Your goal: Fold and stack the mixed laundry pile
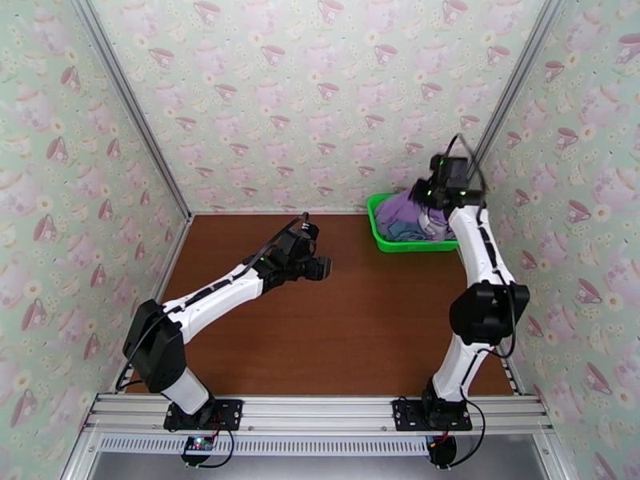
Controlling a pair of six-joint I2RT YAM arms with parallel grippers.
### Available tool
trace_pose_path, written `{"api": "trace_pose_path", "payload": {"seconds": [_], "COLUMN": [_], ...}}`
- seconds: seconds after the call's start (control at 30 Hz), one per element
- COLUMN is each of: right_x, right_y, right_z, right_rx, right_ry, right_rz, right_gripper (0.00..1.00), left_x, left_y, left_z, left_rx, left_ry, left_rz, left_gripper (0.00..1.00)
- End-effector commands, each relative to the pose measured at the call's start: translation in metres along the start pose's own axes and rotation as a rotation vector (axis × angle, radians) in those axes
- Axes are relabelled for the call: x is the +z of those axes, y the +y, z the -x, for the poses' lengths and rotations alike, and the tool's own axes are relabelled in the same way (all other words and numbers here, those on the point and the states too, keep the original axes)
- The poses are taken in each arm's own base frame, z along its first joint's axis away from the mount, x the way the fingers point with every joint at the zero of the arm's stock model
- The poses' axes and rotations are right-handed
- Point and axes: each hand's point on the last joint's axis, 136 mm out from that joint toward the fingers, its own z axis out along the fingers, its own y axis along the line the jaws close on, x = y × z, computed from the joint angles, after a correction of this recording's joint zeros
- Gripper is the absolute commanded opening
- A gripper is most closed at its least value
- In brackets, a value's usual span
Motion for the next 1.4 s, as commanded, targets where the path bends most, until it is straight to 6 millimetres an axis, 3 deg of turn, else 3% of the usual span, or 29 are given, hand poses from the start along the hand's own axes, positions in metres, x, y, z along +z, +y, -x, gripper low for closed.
{"api": "trace_pose_path", "payload": {"seconds": [0.0,0.2,0.37,0.53,0.67,0.83,1.0,1.07,1.17,1.27,1.37], "right_x": [-0.055,-0.103,-0.177,-0.232,-0.256,-0.244,-0.201,-0.178,-0.15,-0.125,-0.115], "right_y": [0.042,0.071,0.099,0.141,0.194,0.248,0.28,0.292,0.315,0.339,0.361], "right_z": [0.082,0.163,0.216,0.219,0.187,0.107,-0.01,-0.074,-0.177,-0.29,-0.392], "right_rx": [0.026,0.042,0.071,0.045,-0.043,-0.123,-0.116,-0.095,-0.087,-0.111,-0.111], "right_ry": [-0.25,-0.526,-0.788,-0.85,-0.781,-0.602,-0.349,-0.235,-0.055,0.152,0.379], "right_rz": [0.126,0.201,0.327,0.489,0.631,0.711,0.727,0.732,0.741,0.73,0.752], "right_gripper": [0.0,0.0,0.0,0.0,0.0,0.0,0.0,0.0,0.0,0.0,0.0], "left_x": [-0.004,-0.008,-0.01,-0.017,-0.038,-0.097,-0.177,-0.209,-0.237,-0.243,-0.229], "left_y": [0.014,0.02,0.025,0.033,0.057,0.106,0.152,0.168,0.185,0.197,0.201], "left_z": [0.001,0.003,0.003,0.003,0.006,0.015,0.011,0.004,-0.006,-0.017,-0.029], "left_rx": [0.012,0.01,0.008,0.004,-0.02,-0.131,-0.252,-0.306,-0.366,-0.408,-0.431], "left_ry": [-0.002,-0.007,-0.011,-0.02,-0.032,-0.059,-0.105,-0.136,-0.171,-0.166,-0.114], "left_rz": [0.06,0.076,0.086,0.108,0.202,0.348,0.514,0.577,0.629,0.65,0.638], "left_gripper": [0.69,0.68,0.68,0.68,0.68,0.69,0.69,0.69,0.69,0.69,0.68]}}
